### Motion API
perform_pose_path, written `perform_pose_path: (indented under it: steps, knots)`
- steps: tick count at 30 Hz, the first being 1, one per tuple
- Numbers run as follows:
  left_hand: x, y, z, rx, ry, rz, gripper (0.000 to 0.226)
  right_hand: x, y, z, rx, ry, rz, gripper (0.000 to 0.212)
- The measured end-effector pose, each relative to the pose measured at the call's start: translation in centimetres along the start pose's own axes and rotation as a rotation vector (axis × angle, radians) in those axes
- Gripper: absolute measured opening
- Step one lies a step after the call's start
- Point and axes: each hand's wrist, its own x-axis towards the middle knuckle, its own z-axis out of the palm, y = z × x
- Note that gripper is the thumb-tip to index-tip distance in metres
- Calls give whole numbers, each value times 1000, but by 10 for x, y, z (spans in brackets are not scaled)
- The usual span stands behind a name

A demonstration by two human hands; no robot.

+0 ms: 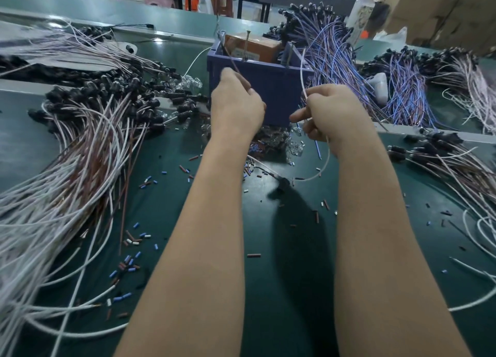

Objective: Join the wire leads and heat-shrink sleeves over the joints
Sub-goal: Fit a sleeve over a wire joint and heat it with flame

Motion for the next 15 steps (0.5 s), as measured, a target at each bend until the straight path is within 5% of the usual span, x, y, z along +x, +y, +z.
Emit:
perform_pose_path:
  steps: [9, 15]
  knots:
    - [-1, 13, 5, 287, -125, 98, 35, 5, 6, 8, -54, 154, -85, 12]
    - [-2, 10, 3, 280, -40, 56, 28, 5, 8, 14, -34, 220, -175, 16]
